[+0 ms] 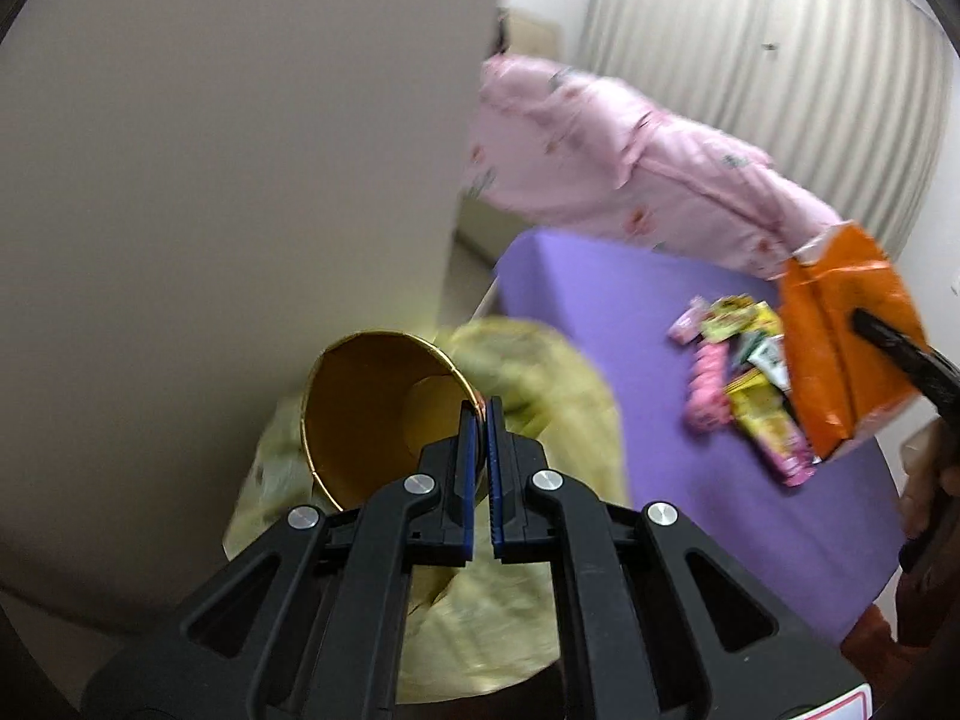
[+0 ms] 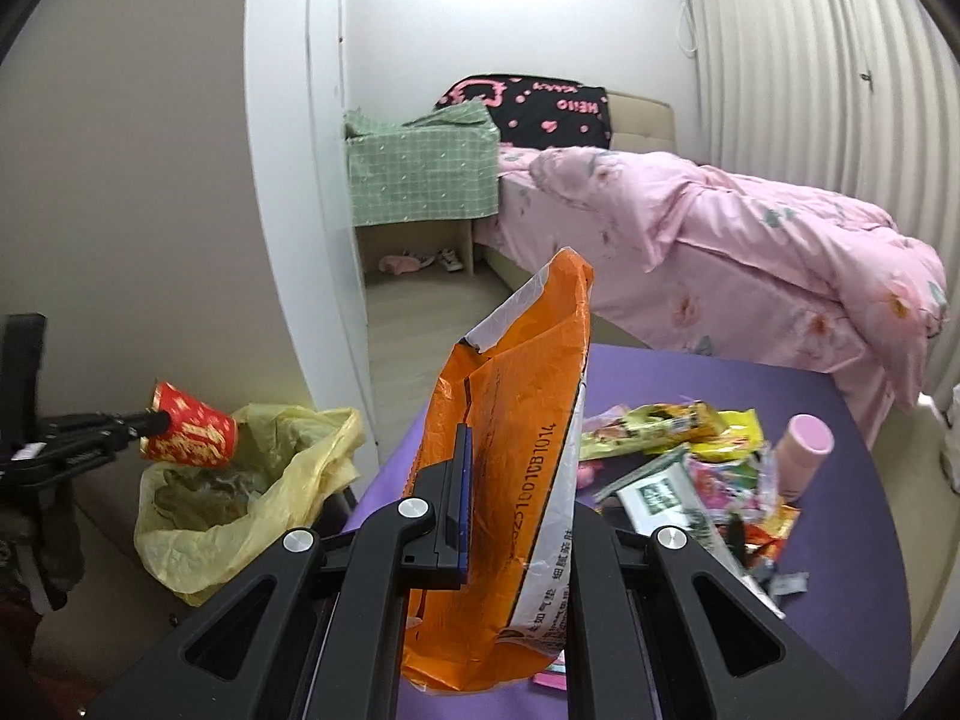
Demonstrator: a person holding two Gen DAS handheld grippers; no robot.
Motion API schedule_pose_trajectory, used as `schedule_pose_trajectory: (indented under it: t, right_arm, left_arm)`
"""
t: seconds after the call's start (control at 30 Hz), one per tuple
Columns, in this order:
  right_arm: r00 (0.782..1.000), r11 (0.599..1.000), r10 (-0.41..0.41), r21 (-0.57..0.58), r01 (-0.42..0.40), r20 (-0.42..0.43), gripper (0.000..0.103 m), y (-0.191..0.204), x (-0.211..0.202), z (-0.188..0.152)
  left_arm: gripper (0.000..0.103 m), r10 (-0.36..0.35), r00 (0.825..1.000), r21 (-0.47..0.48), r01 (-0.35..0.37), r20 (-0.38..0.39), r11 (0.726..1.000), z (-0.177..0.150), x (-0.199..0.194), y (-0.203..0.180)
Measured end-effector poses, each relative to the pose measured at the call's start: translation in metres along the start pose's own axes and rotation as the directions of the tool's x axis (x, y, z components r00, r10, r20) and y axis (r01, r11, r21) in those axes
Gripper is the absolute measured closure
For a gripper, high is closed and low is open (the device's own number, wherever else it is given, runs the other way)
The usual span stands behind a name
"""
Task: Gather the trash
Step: 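Carry the red cup and orange bag to the yellow trash bag and release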
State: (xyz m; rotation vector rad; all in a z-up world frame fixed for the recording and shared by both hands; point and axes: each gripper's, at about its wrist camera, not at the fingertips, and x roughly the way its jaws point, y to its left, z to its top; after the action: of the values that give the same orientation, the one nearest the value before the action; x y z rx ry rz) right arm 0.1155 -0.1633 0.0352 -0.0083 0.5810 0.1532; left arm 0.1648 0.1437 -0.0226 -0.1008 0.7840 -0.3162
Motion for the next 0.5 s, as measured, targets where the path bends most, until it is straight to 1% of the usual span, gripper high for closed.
schedule_pose_trajectory:
  t: [0.1,0.23,0.37,0.43,0.5]
  right_arm:
    - [1.000,1.000,-0.001,-0.023,0.001,-0.021,0.095,0.007,0.007,-0.008]
    - [0.999,1.000,-0.002,-0.017,0.002,-0.043,0.095,0.003,0.012,-0.015]
    - [0.999,1.000,-0.009,-0.007,0.008,-0.042,0.095,-0.002,0.009,-0.019]
    - [0.999,1.000,-0.011,-0.003,0.011,-0.041,0.095,-0.003,0.008,-0.020]
    - [0.999,1.000,-0.010,0.002,0.010,-0.042,0.095,-0.004,0.008,-0.020]
  left_arm:
    - [0.100,-0.009,0.997,-0.029,0.007,-0.082,1.000,-0.018,0.025,0.007]
    - [0.100,-0.057,0.979,-0.062,0.045,-0.194,0.997,-0.042,0.053,-0.001]
    - [0.099,-0.079,0.969,-0.056,0.068,-0.234,0.996,-0.057,0.062,-0.017]
    - [0.099,-0.092,0.967,-0.057,0.081,-0.237,0.995,-0.061,0.063,-0.023]
    - [0.099,-0.092,0.969,-0.046,0.084,-0.229,0.995,-0.062,0.061,-0.027]
